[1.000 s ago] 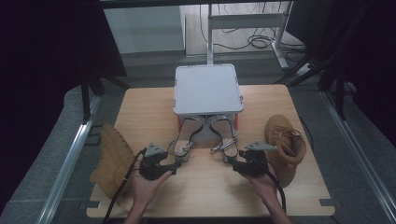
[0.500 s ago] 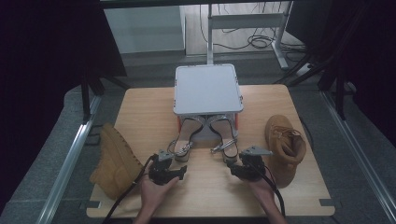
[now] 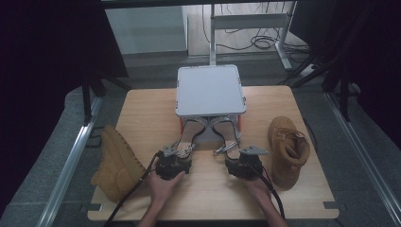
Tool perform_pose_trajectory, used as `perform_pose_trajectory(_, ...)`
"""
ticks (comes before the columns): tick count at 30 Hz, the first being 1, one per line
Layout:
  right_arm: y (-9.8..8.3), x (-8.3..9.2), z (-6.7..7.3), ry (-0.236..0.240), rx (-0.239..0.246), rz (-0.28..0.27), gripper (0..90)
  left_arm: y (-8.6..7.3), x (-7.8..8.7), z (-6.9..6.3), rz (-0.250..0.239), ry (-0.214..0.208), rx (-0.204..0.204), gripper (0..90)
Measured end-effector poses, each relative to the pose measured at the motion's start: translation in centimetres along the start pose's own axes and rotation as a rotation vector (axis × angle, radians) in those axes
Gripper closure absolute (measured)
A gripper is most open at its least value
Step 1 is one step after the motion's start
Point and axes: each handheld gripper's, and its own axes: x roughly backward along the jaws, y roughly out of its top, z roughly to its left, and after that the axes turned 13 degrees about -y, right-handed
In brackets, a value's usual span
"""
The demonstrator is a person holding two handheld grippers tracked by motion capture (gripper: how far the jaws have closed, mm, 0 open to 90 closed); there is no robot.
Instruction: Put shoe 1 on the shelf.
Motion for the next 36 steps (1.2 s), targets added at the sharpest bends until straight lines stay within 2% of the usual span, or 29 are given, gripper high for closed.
perform_pose_trajectory(6, 0.0, -1.0, 0.0, 0.000, -0.009, 0.009, 29.4, 0.6, -0.9, 0.4, -0.034, 0.010, -0.009, 35.5)
perform_pose_trajectory(9, 0.1, -1.2, 0.1, -0.004, -0.024, 0.011, 30.0, 0.8, -1.2, 0.1, -0.037, 0.036, -0.026, 36.5)
perform_pose_trajectory(14, 0.1, -1.4, -0.1, -0.012, -0.043, 0.009, 34.7, 0.9, -1.5, -0.3, -0.047, 0.068, -0.014, 37.9)
perform_pose_trajectory(18, 0.1, -1.3, -0.1, -0.016, -0.043, 0.010, 35.6, 1.1, -1.9, -0.5, -0.081, 0.069, 0.017, 38.1)
perform_pose_trajectory(23, 0.1, -1.3, -0.1, -0.018, -0.043, 0.009, 35.9, 1.9, -2.1, 0.0, -0.103, 0.026, 0.079, 38.2)
perform_pose_trajectory(26, 0.1, -1.3, -0.1, -0.017, -0.043, 0.008, 35.9, 2.3, -2.1, 0.2, -0.110, 0.017, 0.096, 38.2)
perform_pose_trajectory(36, 0.1, -1.3, -0.1, -0.016, -0.039, 0.007, 35.9, 3.7, -2.3, 0.5, -0.155, 0.030, 0.133, 39.7)
